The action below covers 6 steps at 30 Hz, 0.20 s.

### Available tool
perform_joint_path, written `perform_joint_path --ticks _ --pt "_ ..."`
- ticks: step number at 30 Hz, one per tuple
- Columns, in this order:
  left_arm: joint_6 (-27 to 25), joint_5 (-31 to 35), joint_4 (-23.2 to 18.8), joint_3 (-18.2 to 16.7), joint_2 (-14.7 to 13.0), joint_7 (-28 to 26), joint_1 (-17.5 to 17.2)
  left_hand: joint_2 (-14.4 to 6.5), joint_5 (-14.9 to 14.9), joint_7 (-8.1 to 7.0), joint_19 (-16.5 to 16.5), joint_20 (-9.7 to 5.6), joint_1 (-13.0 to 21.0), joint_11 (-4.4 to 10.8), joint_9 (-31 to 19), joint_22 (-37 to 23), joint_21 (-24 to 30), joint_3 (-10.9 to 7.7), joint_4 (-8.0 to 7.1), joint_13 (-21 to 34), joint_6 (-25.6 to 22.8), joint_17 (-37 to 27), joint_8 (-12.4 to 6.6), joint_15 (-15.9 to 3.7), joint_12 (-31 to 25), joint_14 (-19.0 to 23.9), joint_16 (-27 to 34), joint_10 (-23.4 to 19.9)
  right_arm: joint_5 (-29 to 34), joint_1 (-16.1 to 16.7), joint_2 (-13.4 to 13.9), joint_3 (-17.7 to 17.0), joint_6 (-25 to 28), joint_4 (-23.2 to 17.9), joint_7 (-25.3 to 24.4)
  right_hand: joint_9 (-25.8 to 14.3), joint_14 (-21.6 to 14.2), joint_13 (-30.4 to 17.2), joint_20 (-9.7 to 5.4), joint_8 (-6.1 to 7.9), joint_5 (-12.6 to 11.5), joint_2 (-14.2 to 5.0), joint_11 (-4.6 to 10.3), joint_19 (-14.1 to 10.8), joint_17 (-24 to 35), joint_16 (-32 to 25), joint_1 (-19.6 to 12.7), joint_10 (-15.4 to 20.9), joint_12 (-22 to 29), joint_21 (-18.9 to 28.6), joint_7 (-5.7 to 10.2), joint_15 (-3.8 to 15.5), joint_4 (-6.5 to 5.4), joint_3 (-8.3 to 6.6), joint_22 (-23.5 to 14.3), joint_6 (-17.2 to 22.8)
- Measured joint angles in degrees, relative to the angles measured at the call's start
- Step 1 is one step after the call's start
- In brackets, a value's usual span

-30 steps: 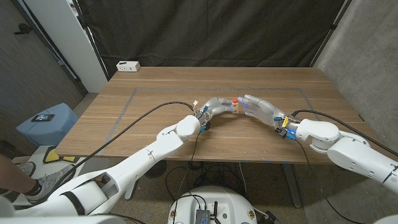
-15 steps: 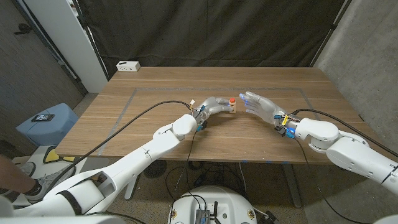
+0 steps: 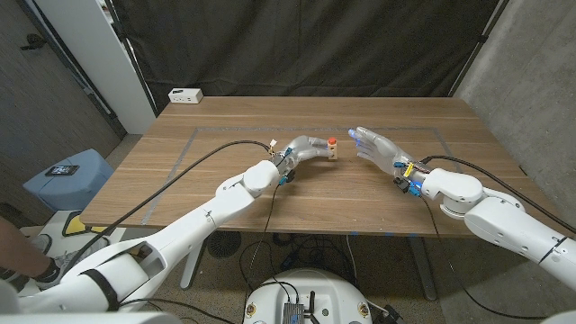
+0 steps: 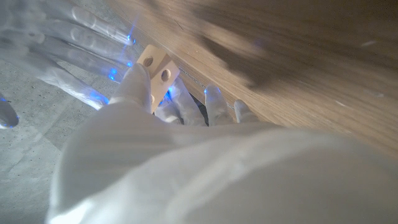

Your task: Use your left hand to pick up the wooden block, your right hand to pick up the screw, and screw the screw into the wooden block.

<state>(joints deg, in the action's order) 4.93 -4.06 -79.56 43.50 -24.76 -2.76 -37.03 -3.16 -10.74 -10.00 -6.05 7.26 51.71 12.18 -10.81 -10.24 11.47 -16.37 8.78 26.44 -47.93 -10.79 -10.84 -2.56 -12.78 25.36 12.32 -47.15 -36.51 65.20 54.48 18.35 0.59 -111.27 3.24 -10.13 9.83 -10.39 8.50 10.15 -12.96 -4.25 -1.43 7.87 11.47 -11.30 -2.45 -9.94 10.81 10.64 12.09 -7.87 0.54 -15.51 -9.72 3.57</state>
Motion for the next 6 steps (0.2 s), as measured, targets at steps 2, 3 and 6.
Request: perform_joint_path --ticks 2,3,6 --pt "0.75 -0.27 0.65 -0.14 0.00 0.53 0.39 0.00 -0.11 0.00 0.00 0.00 0.00 0.00 0.00 0.00 0.00 0.00 0.00 0.00 0.00 0.00 0.00 0.00 0.00 0.00 0.00 0.00 0.29 -0.33 -0.50 0.25 0.09 0.21 -0.41 0.00 0.00 0.00 0.00 0.00 0.00 0.00 0.00 0.00 0.00 0.00 0.00 0.00 0.00 0.00 0.00 0.00 0.00 0.00 0.00 0.00" --pt "0.88 -0.30 0.94 -0.20 0.00 0.64 0.57 0.00 -0.27 0.00 0.00 0.00 0.00 0.00 0.00 0.00 0.00 0.01 0.01 0.00 0.00 0.00 0.00 0.00 0.00 0.00 0.00 0.00 0.45 -0.42 -0.61 0.31 0.13 0.26 -0.62 0.00 0.00 0.00 0.00 0.00 0.00 0.00 0.00 0.00 0.00 0.00 0.00 0.00 0.12 0.00 0.00 0.00 0.00 0.00 0.00 0.00" --pt "0.88 -0.30 2.03 -0.37 0.05 0.64 1.20 0.00 -0.31 0.00 0.00 0.00 0.00 0.00 0.00 0.00 0.00 0.07 0.07 0.01 0.00 0.00 0.00 0.00 0.00 0.00 0.00 0.00 0.94 -0.42 -0.61 0.31 0.19 0.26 -1.14 0.00 0.00 0.00 0.00 0.00 0.00 0.00 0.00 0.00 0.00 0.00 0.00 0.00 0.22 0.00 0.00 0.00 0.00 0.00 0.00 0.00"
